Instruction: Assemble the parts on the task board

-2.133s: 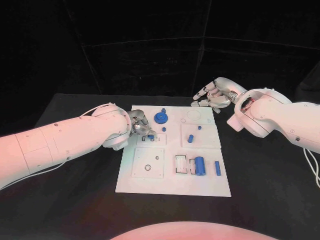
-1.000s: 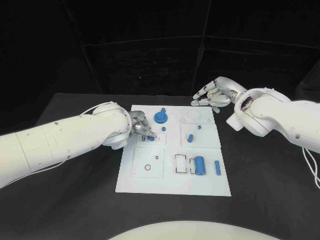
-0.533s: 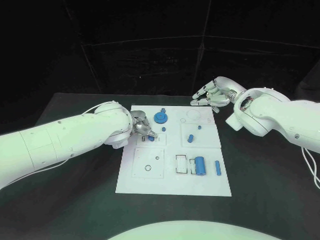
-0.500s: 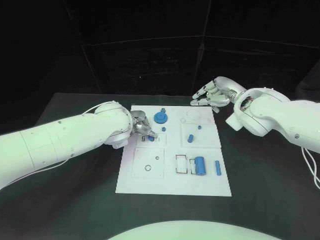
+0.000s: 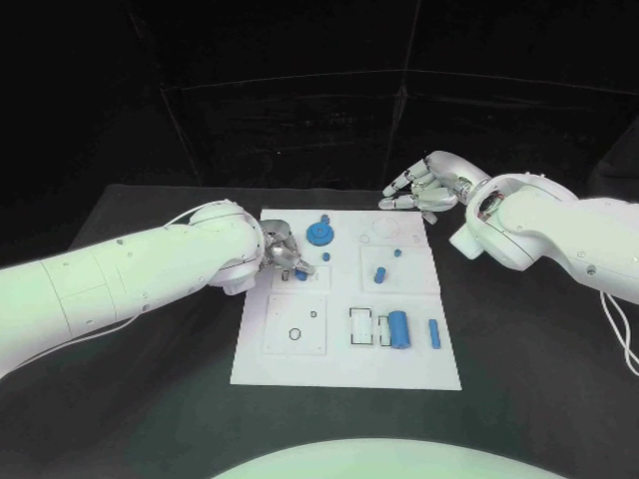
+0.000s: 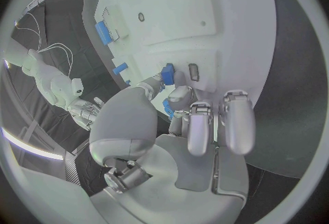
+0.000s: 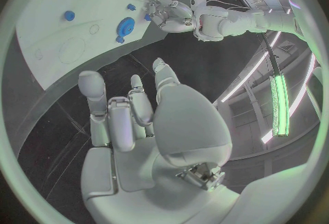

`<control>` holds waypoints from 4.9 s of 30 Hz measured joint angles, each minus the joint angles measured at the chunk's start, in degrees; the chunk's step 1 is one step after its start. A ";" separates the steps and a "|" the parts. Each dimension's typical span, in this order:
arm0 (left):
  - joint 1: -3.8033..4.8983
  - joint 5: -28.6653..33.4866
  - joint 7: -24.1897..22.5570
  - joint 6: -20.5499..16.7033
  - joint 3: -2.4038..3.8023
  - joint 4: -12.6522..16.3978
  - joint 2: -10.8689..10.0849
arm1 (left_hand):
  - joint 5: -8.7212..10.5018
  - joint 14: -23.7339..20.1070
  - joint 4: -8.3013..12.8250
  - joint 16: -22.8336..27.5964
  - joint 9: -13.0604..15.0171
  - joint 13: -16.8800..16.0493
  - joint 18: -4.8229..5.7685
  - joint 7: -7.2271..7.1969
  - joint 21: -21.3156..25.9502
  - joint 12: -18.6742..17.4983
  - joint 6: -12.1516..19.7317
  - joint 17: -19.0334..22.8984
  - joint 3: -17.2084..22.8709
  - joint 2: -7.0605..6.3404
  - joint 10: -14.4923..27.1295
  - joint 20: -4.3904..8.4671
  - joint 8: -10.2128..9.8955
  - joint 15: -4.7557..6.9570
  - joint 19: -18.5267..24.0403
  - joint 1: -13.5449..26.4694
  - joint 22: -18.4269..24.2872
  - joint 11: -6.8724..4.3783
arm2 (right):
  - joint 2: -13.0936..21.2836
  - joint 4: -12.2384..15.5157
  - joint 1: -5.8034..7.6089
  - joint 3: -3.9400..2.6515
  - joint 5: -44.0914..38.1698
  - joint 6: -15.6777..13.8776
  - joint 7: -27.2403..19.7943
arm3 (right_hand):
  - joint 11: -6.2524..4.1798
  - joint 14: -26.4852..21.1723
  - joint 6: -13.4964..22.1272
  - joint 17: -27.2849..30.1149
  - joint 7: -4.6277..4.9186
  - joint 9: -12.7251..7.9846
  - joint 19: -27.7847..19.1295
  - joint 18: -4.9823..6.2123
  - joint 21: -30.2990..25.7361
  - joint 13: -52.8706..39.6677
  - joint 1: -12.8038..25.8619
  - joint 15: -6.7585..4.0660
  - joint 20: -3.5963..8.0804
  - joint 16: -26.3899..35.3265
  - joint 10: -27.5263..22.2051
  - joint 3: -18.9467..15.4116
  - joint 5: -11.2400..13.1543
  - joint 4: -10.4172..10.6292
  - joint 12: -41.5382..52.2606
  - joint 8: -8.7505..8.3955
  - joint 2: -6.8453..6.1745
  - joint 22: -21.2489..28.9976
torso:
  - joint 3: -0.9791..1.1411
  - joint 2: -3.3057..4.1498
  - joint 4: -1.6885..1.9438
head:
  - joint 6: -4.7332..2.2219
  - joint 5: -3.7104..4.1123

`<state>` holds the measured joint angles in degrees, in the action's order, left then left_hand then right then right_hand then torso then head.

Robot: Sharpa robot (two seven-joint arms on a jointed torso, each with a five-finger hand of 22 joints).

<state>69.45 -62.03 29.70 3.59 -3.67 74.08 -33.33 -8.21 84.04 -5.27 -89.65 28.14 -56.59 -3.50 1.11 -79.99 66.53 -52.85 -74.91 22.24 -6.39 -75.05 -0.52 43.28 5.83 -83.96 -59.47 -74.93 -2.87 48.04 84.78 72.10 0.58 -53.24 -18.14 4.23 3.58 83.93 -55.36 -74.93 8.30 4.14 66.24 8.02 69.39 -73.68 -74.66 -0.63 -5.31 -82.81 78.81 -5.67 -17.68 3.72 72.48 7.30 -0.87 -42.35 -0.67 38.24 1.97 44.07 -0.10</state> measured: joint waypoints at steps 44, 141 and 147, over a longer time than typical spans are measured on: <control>0.24 0.58 0.29 -0.34 0.09 1.40 -0.83 | 5.07 0.00 -9.82 0.00 -0.04 -0.17 -0.02 -0.41 -0.57 0.66 -0.80 0.00 -17.24 0.58 -1.01 0.35 1.38 0.41 0.06 3.93 0.00 -0.20 | -0.20 -0.74 0.00 0.00 0.03 -0.01 -0.15 | -0.21 0.00 0.00 0.63 0.00 0.00 -0.42 0.00 -0.64 0.69 0.31 0.00 0.00 0.62 -0.21 -1.04 0.00 0.71 -0.82 0.25 0.31 0.96 | -0.01 -0.04 0.07 | 0.18 0.08; 4.74 1.60 -0.96 15.17 1.26 -24.65 10.30 | 5.06 0.01 -5.66 0.00 -6.48 9.42 -0.90 2.06 5.61 -4.18 2.67 0.00 -22.88 10.47 4.12 -1.24 -3.99 -1.44 0.41 -13.07 5.78 1.88 | -2.11 -2.70 -0.01 0.00 0.04 -0.03 -0.50 | -0.21 0.01 0.00 0.68 0.00 -0.05 -0.40 0.00 -0.90 0.73 0.30 0.01 0.00 0.83 -0.21 -1.35 -0.30 0.71 -0.82 0.24 0.30 1.07 | 0.02 0.03 -0.01 | 0.43 -0.09; 4.77 1.60 -1.27 15.09 1.28 -24.44 10.20 | 5.09 -0.09 -0.88 0.00 -7.59 10.06 -0.90 1.81 5.61 -4.84 3.58 0.00 -16.62 12.07 4.64 -0.80 -4.94 -0.90 0.38 -19.00 5.80 1.34 | -2.13 -2.72 -0.01 0.00 0.04 -0.03 -0.50 | -0.21 0.01 0.00 0.69 0.00 -0.05 -0.40 0.00 -0.89 0.73 0.30 0.00 -0.01 0.83 -0.21 -1.35 -0.30 0.71 -0.82 0.24 0.30 1.07 | 0.02 0.03 -0.01 | 0.52 -0.07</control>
<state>74.22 -60.43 28.42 18.68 -2.39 49.63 -23.12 -3.11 83.96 -6.15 -89.64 20.55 -46.54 -4.41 2.92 -74.38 61.69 -49.27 -74.91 5.62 5.68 -70.41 -1.32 38.34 4.92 -83.59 -78.47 -69.13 -1.53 45.90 82.06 72.08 0.58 -53.20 -18.16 3.73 3.38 83.94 -55.36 -74.25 8.30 4.09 65.83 8.02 68.50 -72.95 -74.36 -0.62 -5.32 -81.98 78.60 -7.02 -17.98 4.43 71.66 7.54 -0.57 -41.28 -0.65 38.28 1.97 44.59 -0.17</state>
